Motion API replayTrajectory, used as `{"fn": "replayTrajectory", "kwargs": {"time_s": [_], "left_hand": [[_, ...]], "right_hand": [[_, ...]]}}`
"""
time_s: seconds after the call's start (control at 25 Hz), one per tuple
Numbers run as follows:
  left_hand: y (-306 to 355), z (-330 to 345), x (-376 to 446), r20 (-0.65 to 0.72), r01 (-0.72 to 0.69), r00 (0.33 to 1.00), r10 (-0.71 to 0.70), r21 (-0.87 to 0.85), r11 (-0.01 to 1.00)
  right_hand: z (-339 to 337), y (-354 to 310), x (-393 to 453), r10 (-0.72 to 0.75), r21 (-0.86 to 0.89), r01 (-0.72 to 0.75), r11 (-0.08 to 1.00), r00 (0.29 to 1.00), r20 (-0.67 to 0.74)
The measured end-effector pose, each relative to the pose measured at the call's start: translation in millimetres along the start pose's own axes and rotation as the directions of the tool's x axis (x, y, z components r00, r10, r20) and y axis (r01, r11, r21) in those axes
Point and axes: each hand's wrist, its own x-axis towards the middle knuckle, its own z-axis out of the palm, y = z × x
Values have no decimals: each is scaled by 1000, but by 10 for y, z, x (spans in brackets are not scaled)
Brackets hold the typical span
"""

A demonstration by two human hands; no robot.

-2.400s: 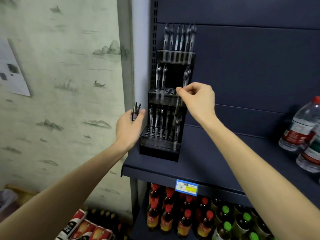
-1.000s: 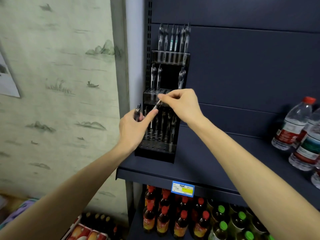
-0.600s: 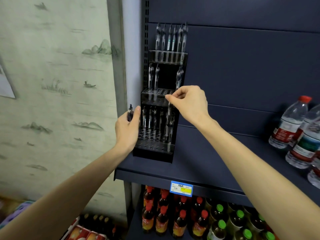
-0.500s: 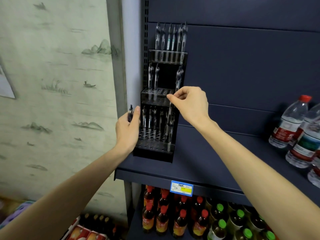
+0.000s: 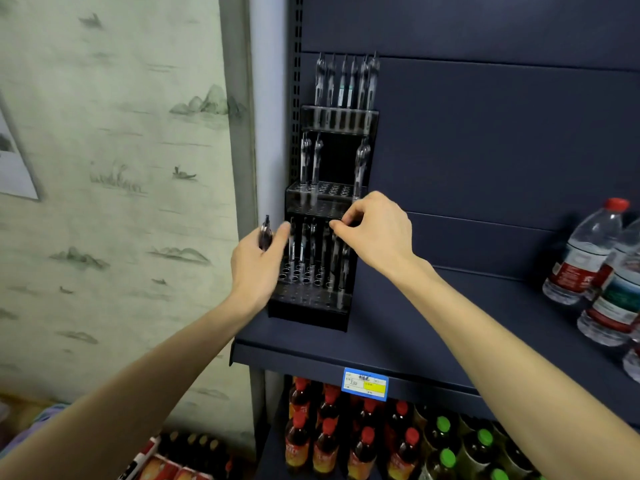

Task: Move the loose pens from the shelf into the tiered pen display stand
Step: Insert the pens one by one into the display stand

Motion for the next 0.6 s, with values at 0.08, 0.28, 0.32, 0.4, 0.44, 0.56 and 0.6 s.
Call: {"fn": "replayTrajectory", "kwargs": {"time_s": [0.08,0.28,0.32,0.4,0.44,0.56,0.6], "left_hand": [[8,1,-12,2,-17,1000,17,22,1000],[-7,37,-12,11,-22,1000,20,165,986],[1,40,-11,17,-27,1000,25,190,981],[26,44,-9,29,-46,999,40,248,968],[43,48,-13,38,-58,998,50,279,958],[113,81,-45,93,-112,992,86,340,934],[138,94,-58,112,-131,989,97,352,927]], "right_hand": [[-20,1,28,1,-37,1,999,998,62],[-22,-45,-23,-13,-122,25,992,996,93],[-28,-60,-49,-47,-118,51,992,998,34],[-18,-104,-85,-164,-99,154,983,981,-107],[-4,-151,-99,-220,-76,211,974,966,-136],[51,-350,-126,-249,104,247,964,968,12],[78,-400,-128,-242,143,231,962,968,63]]}}
